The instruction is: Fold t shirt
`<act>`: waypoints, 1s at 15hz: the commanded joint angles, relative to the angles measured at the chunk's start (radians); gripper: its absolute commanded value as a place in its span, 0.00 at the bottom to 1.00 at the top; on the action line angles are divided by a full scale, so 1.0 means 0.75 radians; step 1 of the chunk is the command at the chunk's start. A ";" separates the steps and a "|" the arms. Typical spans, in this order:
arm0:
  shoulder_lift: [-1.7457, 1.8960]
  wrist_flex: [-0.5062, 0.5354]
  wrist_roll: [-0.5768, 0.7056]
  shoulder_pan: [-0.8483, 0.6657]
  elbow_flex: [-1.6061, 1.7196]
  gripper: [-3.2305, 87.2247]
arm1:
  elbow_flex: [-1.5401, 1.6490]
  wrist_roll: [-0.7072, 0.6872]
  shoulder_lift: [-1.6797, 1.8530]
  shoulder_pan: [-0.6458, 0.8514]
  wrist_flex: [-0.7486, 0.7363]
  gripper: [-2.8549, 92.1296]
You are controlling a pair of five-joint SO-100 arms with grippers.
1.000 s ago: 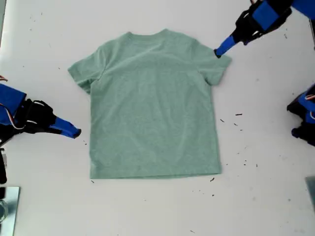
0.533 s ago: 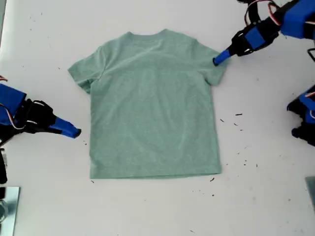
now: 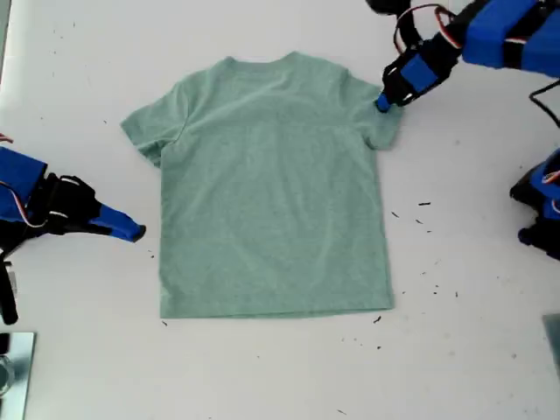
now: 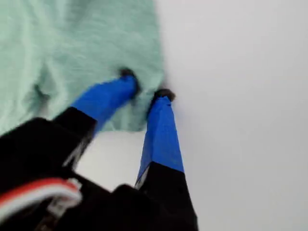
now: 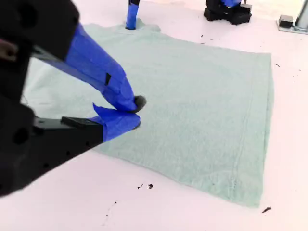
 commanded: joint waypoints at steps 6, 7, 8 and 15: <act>0.002 -0.016 -0.002 0.004 0.012 0.03 | -0.301 -0.043 0.305 0.115 0.702 0.03; 0.002 -0.016 -0.002 -0.004 0.012 0.03 | -0.380 -0.012 0.335 0.078 0.767 0.03; 0.002 -0.016 0.000 -0.008 0.012 0.03 | -0.497 0.035 0.317 0.029 0.851 0.03; 0.002 -0.016 -0.008 0.010 0.012 0.03 | -1.571 0.376 -0.335 -0.468 0.929 0.03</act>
